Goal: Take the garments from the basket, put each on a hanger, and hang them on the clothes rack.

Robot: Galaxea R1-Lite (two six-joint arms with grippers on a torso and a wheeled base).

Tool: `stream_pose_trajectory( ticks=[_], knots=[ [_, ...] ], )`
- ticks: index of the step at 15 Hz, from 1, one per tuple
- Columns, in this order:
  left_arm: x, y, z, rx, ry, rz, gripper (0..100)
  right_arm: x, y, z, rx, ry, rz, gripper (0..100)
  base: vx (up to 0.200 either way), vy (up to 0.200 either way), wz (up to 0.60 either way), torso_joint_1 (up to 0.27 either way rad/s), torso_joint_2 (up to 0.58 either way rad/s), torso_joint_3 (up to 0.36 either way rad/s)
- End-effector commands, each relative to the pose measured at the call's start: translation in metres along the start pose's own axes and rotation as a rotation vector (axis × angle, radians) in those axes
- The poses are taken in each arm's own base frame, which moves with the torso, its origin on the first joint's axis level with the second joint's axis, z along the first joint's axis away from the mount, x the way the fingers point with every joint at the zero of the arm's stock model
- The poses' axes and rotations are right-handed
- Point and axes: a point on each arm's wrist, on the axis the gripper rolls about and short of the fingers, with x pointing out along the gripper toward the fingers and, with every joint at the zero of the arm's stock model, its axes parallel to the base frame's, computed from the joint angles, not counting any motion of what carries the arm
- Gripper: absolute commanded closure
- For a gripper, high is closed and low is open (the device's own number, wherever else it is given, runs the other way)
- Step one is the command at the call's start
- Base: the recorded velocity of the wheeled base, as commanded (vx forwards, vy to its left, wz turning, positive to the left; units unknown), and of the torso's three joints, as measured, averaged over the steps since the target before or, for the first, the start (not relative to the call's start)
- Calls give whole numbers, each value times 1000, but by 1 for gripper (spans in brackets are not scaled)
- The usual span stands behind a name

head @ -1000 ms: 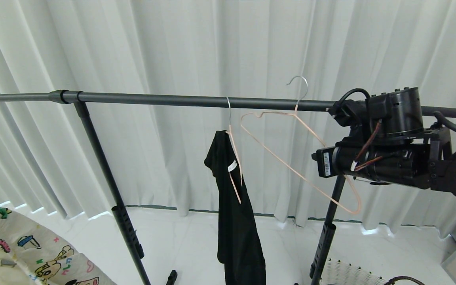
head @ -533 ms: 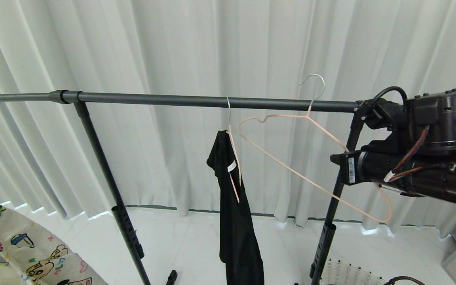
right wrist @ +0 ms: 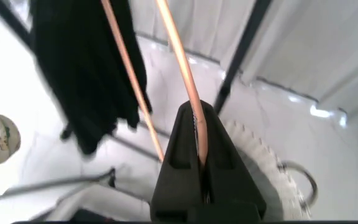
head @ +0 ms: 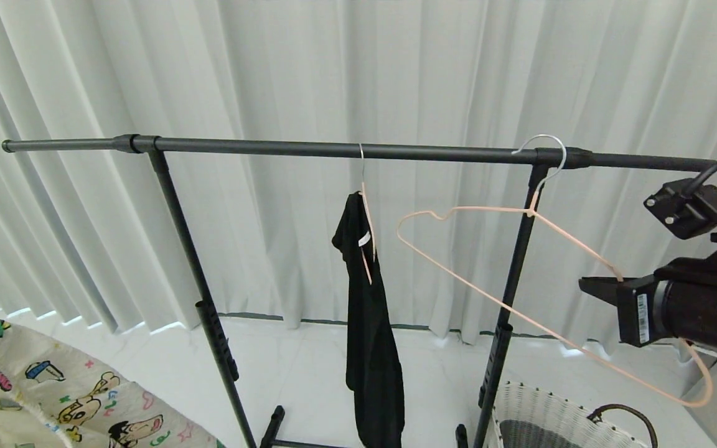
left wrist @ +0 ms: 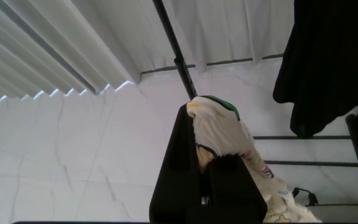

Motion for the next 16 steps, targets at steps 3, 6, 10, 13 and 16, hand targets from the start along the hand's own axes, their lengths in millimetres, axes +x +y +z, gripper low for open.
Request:
stream_pose_trajectory(
  ticks=[3, 6, 10, 13, 16],
  knots=[
    [1, 0, 0, 1, 1, -2, 100, -28, -6, -7, -23, -18, 3, 100, -200, 0, 0, 2, 1, -6],
    [2, -1, 0, 4, 5, -8, 100, -36, -8, -9, -26, -16, 6, 100, -200, 0, 0, -6, 4, -1],
    [6, -3, 1, 16, 17, -28, 100, -39, -2, -10, -43, -14, 44, 100, -200, 0, 0, 0, 0, 11],
    [7, -8, 1, 35, 13, -76, 100, -39, 9, -18, -79, 8, 115, 100, -133, 0, 0, 2, 2, -2],
    [14, -18, 1, 77, 30, -156, 100, -39, 23, -35, -127, 40, 207, 100, 0, 0, 0, 0, 0, 0]
  ],
)
